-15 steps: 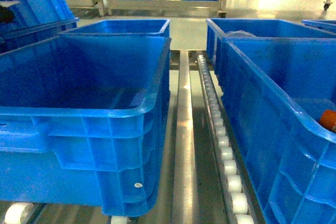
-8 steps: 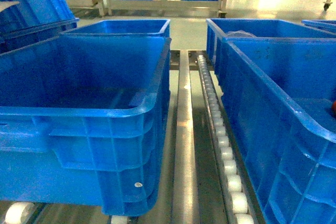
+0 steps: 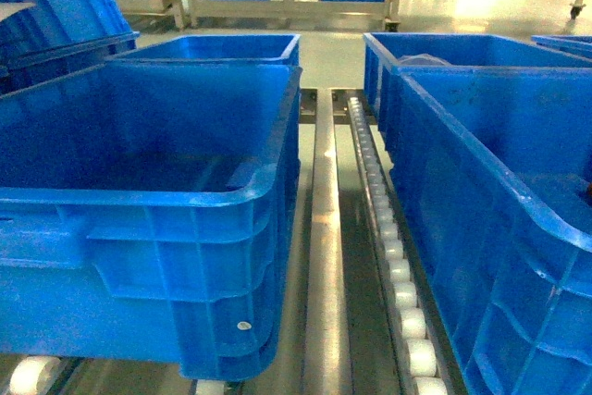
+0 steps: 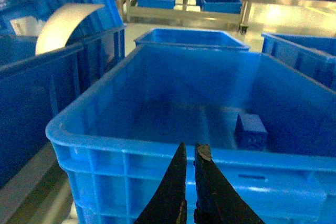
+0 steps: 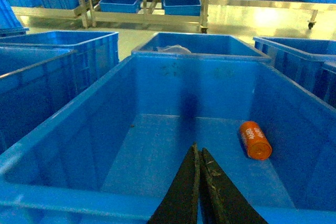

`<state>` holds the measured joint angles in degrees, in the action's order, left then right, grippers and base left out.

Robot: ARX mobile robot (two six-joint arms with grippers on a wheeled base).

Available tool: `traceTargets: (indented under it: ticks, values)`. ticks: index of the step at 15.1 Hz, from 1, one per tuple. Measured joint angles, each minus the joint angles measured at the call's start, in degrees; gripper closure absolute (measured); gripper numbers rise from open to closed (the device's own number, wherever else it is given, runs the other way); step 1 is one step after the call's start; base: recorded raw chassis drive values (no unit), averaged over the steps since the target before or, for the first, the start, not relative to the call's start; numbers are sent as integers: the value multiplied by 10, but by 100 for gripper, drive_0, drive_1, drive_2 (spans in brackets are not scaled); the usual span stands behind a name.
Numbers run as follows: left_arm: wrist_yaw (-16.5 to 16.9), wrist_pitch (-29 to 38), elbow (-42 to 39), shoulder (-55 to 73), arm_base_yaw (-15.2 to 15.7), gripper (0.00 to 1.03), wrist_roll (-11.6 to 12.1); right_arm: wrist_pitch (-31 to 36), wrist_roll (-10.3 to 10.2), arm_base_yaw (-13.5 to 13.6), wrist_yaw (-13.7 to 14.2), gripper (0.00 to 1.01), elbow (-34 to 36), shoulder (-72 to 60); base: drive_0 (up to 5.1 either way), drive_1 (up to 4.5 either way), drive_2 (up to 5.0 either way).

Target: Sort blue parts and orange caps into right shelf containers

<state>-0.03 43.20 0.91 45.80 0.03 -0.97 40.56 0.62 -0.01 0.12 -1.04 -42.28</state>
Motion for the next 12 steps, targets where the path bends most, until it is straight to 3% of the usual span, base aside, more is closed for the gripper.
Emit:
traceTargets:
  ticks: [5, 12]
  values:
    - [0, -127, -3, -148, 0, 101, 0, -125, 0, 0, 0, 99, 3, 138, 0, 0, 0]
    - [0, -263, -3, -290, 0, 101, 0, -250, 0, 0, 0, 99, 3, 269, 0, 0, 0]
